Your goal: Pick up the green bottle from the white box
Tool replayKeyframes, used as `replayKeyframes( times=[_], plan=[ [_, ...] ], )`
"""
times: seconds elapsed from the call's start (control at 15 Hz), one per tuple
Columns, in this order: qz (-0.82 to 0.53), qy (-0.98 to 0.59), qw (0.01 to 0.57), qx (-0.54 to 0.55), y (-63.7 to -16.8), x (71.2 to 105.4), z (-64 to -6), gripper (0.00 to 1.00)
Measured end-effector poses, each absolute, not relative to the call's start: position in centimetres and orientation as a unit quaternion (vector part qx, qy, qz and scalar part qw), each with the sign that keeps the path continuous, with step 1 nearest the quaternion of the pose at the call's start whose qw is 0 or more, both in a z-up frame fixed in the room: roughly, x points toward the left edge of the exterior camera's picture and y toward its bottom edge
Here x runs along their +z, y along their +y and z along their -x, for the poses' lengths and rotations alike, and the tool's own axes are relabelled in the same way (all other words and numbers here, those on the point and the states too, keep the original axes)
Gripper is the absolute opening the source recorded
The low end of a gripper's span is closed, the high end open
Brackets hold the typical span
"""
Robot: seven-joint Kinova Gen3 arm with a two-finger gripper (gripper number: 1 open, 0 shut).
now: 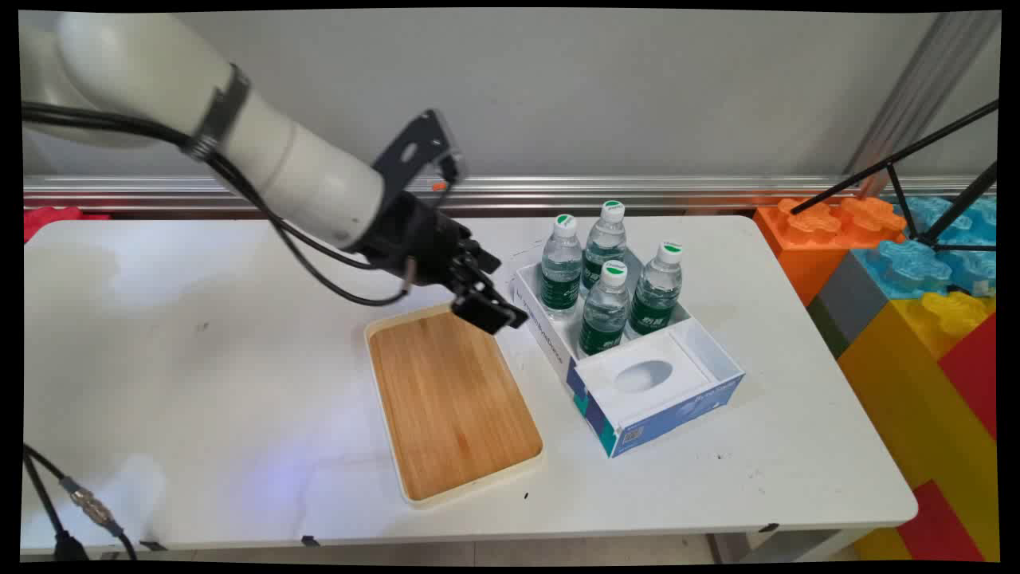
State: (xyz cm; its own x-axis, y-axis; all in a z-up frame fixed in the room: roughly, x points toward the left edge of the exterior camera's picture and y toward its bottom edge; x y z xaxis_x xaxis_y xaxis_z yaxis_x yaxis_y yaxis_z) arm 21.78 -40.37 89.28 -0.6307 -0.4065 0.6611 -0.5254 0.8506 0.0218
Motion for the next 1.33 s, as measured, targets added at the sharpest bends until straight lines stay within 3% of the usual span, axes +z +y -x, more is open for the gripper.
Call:
replayKeyframes(
  times=[0.73, 1.33],
  plan=[
    [-0.28, -0.888, 0.338, 0.137, -42.5, 83.9, -12.8, 1.0],
    [-0.282, -0.883, 0.344, 0.152, -44.3, 80.4, -10.0, 1.0]
  ],
)
